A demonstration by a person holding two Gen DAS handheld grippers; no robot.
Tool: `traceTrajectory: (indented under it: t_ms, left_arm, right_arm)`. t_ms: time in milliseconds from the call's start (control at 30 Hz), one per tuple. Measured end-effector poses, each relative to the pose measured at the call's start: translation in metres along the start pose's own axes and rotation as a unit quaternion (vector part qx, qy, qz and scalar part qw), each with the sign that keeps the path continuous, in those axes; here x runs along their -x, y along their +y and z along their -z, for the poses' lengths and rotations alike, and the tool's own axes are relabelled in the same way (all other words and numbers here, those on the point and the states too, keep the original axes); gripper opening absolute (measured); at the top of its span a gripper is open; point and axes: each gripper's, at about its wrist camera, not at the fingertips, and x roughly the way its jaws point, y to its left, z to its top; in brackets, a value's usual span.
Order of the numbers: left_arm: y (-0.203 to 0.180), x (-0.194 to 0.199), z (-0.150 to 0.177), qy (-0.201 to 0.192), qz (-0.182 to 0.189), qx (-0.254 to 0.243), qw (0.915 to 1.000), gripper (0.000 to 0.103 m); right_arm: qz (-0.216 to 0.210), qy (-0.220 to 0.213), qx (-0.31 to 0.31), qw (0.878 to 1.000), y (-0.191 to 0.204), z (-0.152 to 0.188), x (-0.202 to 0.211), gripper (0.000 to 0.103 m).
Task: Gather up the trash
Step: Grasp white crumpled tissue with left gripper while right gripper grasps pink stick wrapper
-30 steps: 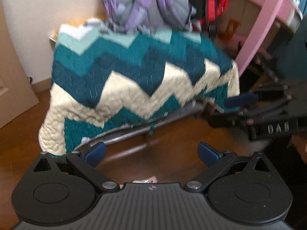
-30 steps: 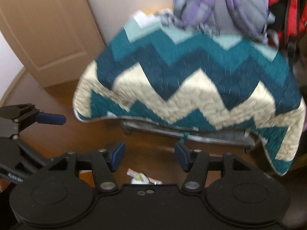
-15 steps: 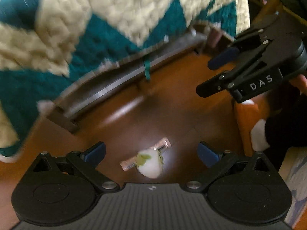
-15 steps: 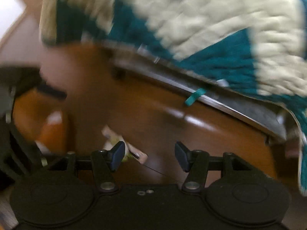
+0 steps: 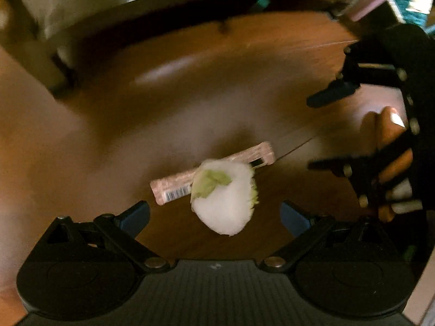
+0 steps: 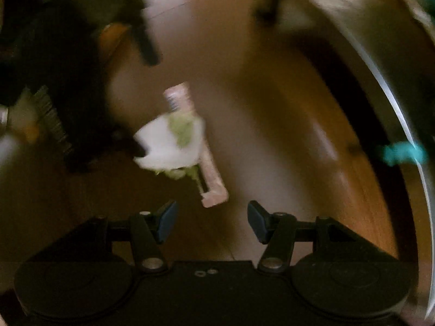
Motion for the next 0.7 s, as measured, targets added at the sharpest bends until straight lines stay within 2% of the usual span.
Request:
traceTrajectory:
  t_ms: [67, 133, 267, 433, 700]
  left_arm:
    - [0.007, -0.013, 0.000, 0.008, 0.005, 0.020, 0.9997, 0.102]
    - [0.012, -0.025, 0.001, 0.016, 0.014, 0.032, 0.9993, 0.102]
    - [0.007, -0.042, 0.001, 0.027, 0.019, 0.013, 0.9994, 0.102]
    - [0.000, -0.058, -0.002, 0.034, 0.016, 0.002, 0.9993, 0.102]
    - [-0.003, -0.062, -0.001, 0.016, -0.002, 0.004, 0.9999, 0.101]
  right_arm:
    - [0.007, -0.004, 0.029, 1.000, 0.003, -0.003, -0.011, 0.056]
    - [0.000, -0.009, 0.033, 0.999, 0.004, -0.007, -0.019, 0.056]
    - [-0.015, -0.011, 0.032, 0.999, 0.000, -0.008, -0.033, 0.056]
    - [-0.003, -0.017, 0.051, 0.999, -0.002, -0.007, -0.046, 0.056]
    - [0.005, -0.032, 0.065, 0.997, 0.010, 0.005, -0.047, 0.050]
